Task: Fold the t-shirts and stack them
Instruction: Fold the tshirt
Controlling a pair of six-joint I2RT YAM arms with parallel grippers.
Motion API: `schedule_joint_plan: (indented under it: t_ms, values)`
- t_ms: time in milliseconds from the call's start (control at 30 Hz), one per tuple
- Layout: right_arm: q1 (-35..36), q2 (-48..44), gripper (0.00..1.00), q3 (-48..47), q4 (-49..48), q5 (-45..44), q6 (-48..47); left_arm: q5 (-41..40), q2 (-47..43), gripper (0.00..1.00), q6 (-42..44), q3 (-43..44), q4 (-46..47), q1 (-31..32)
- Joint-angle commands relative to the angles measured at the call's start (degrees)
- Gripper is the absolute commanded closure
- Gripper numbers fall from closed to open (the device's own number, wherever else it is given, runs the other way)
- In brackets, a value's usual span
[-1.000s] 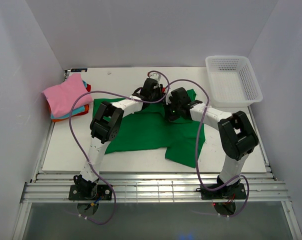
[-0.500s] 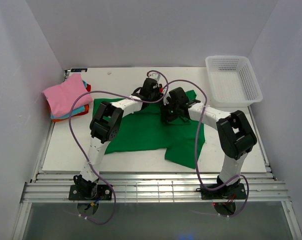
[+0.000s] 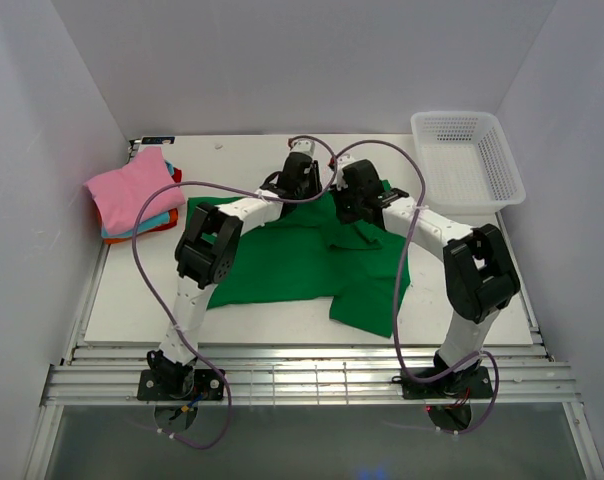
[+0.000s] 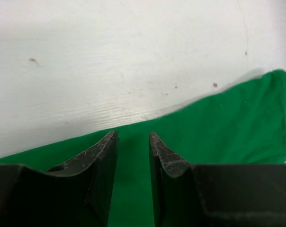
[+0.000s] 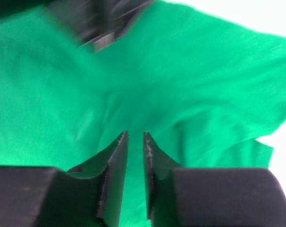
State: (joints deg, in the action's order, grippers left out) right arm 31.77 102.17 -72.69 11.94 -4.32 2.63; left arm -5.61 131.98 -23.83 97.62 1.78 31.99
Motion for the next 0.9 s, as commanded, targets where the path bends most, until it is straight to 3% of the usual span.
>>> schedule_joint_plan:
  t_ms: [0,133,333,467,600,867]
  values:
    - [-3.4,1.4,0.8,-6.8,-1.5,-3.2,0.5,-10.0,-11.4,0.57,3.4,-1.2,2.4,-0.3]
    - [-6.5,7.7,0.92,-12.7,0.7,-1.4,1.1,-22.6,-17.5,0.59,3.9,-5.4,-1.5,-0.6]
    - [-10.8,15.2,0.92,-19.5,3.2,2.1,2.1,-30.7,-28.2,0.6,1.7,-19.2,-3.8,-3.4]
    - [-13.4,19.0,0.92,-22.1,3.7,3.8,2.1,-31.3,-30.1,0.63,-3.4,-23.8,-9.5,-6.6]
    - [-15.2,22.2,0.92,-24.3,3.7,5.9,1.9,-29.8,-30.7,0.66,-5.3,-29.8,-8.6,-10.2]
    - [-18.1,24.0,0.92,-25.6,3.8,5.7,1.0,-29.0,-26.3,0.69,-7.8,-32.0,-12.1,-14.1]
